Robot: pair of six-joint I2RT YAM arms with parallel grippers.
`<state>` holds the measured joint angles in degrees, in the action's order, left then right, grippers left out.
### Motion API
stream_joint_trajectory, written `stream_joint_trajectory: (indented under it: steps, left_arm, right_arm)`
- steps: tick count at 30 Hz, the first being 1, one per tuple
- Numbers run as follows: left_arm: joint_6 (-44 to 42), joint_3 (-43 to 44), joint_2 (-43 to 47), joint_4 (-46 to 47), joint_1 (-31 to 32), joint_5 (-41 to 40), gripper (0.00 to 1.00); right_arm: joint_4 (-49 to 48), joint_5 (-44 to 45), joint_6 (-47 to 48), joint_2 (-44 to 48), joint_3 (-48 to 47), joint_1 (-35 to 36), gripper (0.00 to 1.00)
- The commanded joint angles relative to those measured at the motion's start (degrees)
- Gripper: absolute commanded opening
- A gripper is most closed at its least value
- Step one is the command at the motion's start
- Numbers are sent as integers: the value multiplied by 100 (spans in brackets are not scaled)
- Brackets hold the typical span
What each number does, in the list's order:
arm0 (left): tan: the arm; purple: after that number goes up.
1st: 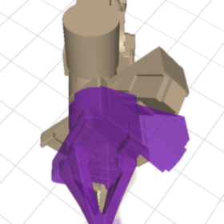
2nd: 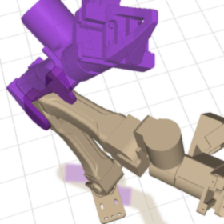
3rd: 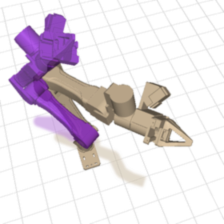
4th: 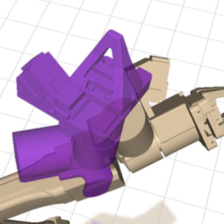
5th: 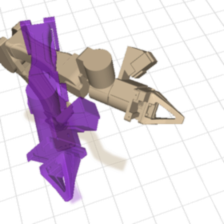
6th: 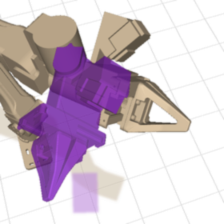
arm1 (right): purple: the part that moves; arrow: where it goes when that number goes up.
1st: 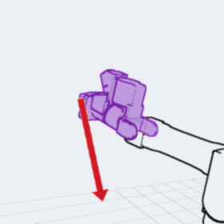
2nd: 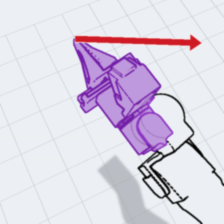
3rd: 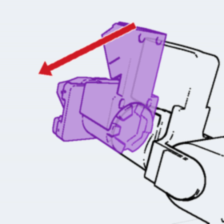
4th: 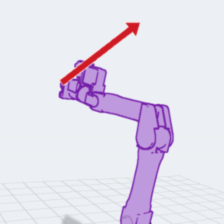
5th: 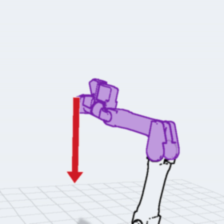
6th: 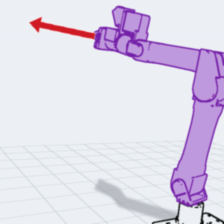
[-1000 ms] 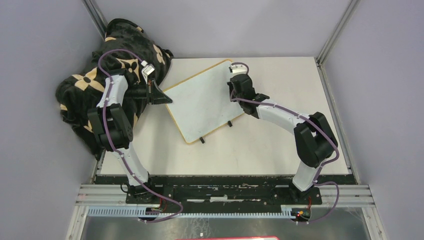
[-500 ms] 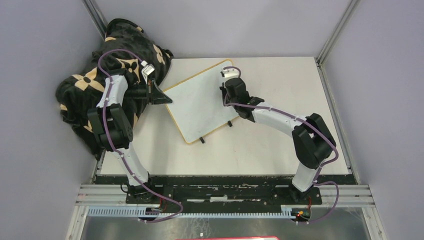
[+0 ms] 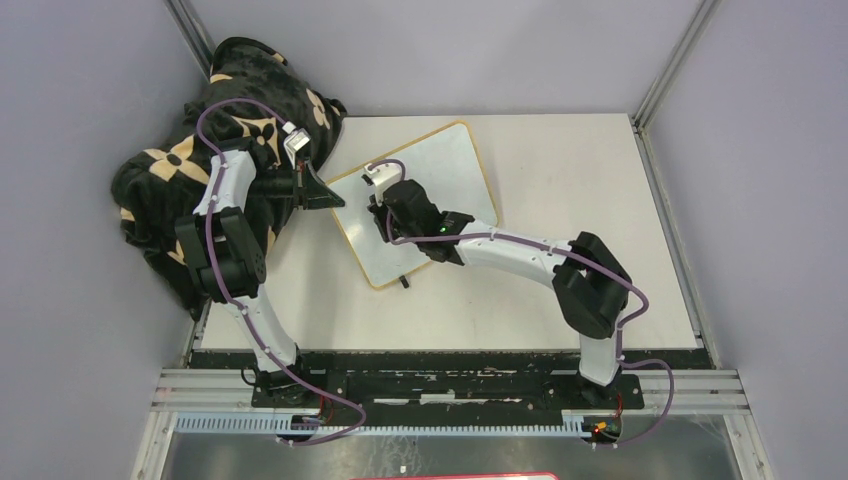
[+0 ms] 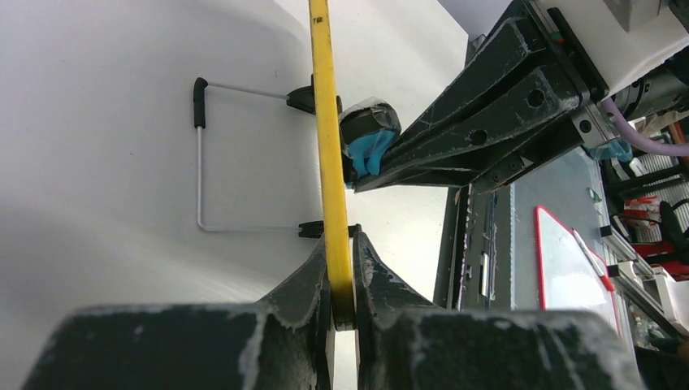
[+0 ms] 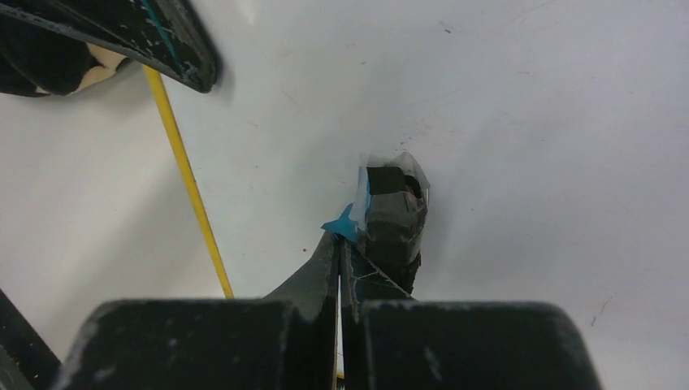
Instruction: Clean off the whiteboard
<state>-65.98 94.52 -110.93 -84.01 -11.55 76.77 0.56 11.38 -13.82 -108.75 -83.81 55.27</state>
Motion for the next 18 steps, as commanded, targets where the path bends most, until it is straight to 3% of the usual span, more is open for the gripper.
stream_joint_trajectory:
  steps: [1,12,18]
  left_arm:
    - [-293,-62,265,33,89,-347,3]
    - [-284,-15,230,23,89,-330,3]
    - [-267,5,204,31,88,-321,3]
  right_arm:
    - [80,607,195,-34,-184,-121,1]
    - [59,1147,78,755,1146,-1320,1]
    - [-92,476,-189,703,1072,-1139,1]
